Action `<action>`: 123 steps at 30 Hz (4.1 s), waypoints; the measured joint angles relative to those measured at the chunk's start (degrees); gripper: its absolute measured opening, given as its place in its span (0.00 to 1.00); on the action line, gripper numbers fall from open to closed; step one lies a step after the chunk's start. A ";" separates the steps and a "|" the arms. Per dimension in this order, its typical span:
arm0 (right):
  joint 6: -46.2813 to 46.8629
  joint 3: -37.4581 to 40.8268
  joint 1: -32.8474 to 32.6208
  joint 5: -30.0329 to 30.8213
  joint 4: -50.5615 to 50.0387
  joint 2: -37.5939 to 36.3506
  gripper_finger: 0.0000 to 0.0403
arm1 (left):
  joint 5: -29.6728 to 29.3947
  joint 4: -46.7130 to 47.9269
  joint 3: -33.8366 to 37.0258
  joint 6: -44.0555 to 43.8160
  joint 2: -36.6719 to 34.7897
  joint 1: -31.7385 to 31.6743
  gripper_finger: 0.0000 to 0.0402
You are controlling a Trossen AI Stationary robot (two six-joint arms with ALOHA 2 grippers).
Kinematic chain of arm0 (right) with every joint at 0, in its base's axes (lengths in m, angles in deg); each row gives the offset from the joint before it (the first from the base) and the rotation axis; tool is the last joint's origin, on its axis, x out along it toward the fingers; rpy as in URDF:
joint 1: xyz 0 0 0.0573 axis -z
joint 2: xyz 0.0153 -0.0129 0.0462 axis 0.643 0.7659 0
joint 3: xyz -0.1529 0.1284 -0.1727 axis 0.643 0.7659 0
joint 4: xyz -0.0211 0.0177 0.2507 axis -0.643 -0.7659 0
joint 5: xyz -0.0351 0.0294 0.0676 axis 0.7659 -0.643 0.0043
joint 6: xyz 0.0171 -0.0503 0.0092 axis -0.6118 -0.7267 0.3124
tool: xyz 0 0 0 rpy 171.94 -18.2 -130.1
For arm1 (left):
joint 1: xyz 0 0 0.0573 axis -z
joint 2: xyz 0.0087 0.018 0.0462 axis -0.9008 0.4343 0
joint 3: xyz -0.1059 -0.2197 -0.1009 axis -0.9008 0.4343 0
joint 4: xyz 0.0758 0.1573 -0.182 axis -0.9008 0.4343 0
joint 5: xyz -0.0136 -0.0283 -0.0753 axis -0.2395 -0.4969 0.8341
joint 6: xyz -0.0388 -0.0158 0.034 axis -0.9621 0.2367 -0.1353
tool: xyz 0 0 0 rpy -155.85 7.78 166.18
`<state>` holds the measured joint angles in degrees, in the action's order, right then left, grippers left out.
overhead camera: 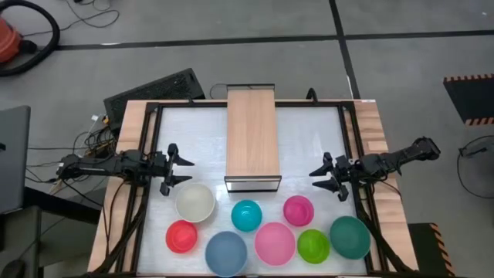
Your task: Place and stack bowls onto a shelf
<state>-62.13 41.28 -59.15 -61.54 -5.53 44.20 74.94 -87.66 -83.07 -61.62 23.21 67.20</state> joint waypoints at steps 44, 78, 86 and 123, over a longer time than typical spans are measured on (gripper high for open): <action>5.93 -0.01 0.55 0.30 2.47 -0.02 0.52 | -20.11 52.70 -64.59 -28.77 49.28 0.07 0.55; 16.50 -0.02 0.55 0.11 2.51 0.03 0.52 | 1.61 46.29 -38.53 -14.22 64.58 0.66 0.44; 16.49 -0.01 0.55 0.11 2.49 0.03 0.52 | 3.60 45.09 -37.46 -9.74 64.63 0.66 0.07; 29.97 -1.12 1.73 13.08 26.79 -0.02 0.52 | -19.13 65.84 -93.41 -37.35 67.41 -13.86 0.00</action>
<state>-32.16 40.16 -57.42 -48.45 21.26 44.18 55.81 -21.82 -176.47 -98.97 90.62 53.34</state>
